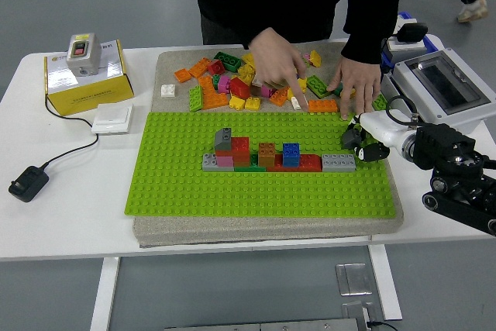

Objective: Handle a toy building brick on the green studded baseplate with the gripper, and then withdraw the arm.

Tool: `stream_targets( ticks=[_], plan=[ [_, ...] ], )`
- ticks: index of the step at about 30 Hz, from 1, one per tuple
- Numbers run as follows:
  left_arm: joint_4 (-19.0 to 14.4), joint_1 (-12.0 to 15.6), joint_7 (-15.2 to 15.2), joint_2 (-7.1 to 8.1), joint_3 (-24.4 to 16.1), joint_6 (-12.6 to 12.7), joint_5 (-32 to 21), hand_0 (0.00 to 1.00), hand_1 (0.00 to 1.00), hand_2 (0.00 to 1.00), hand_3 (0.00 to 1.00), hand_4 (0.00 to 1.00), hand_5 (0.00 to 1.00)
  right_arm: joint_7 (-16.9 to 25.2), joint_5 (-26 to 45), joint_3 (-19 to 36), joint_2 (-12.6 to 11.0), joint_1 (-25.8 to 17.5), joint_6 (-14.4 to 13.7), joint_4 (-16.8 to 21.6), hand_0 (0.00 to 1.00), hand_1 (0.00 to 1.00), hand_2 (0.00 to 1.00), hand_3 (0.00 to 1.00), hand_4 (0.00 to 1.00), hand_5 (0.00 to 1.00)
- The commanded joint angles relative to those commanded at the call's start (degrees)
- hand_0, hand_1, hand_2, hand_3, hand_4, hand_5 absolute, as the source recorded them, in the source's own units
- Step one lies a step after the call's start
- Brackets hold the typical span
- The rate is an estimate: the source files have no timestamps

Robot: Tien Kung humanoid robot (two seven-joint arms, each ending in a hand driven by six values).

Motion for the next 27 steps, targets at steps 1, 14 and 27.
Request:
stream_targets(
  ticks=[1,14,27],
  plan=[
    [0.0,0.0,0.0,-0.01,0.0,0.0,0.0,0.715,0.679,0.629,0.655,0.293,0.594,0.0,0.0,0.0,0.0,0.0,0.0,0.0,0.101,0.191,0.512,0.709,0.486,0.329],
    [0.0,0.1,-0.3,-0.06,0.0,0.2,0.0,0.715,0.678,0.629,0.657,0.293,0.597,-0.1,-0.3,-0.7,0.2,0.1,-0.1,-0.2,0.102,0.187,0.498,0.654,0.48,0.332],
    [0.0,0.2,-0.6,-0.15,0.1,0.3,-0.2,0.714,0.677,0.63,0.656,0.291,0.6,-0.5,-1.2,0.0,-0.4,0.4,-0.2,0.4,0.101,0.183,0.465,0.636,0.457,0.327]
  ],
)
